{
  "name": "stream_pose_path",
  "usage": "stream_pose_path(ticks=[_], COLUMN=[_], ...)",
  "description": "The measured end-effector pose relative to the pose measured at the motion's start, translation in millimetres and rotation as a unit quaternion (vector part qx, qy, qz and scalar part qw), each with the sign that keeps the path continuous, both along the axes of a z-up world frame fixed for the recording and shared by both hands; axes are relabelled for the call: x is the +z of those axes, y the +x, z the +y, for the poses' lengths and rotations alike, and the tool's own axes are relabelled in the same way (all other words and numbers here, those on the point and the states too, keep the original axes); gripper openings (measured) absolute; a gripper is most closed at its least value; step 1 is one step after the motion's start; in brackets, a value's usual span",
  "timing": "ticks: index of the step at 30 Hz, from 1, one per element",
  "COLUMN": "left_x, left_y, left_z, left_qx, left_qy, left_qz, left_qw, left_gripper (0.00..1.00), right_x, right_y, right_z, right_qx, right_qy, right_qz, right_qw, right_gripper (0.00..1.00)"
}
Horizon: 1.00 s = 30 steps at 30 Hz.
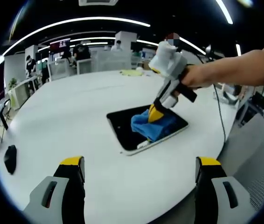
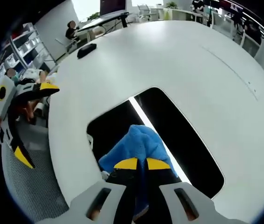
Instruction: Wipe the mirror surface with the cleaning cloth until all visible marks leave the cleaned area.
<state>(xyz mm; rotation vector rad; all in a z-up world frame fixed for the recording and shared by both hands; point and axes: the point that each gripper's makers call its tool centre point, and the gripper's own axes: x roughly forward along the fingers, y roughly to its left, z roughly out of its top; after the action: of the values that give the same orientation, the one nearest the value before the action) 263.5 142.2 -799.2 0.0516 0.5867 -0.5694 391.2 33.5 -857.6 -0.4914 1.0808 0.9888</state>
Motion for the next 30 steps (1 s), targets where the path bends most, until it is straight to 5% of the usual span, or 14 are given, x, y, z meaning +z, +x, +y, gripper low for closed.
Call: stream_pose_path(ticks=[30], left_x=[-1.0], left_y=[-0.3], left_z=[-0.8], left_qx=[0.001], left_qy=[-0.001], left_qz=[0.004], left_qw=[1.0], left_gripper=[0.99], right_x=[0.1], right_y=[54.7], right_z=[-4.1], right_qx=[0.016], right_qy=[-0.008], right_qz=[0.023], right_qw=[0.9996], right_gripper=[0.0])
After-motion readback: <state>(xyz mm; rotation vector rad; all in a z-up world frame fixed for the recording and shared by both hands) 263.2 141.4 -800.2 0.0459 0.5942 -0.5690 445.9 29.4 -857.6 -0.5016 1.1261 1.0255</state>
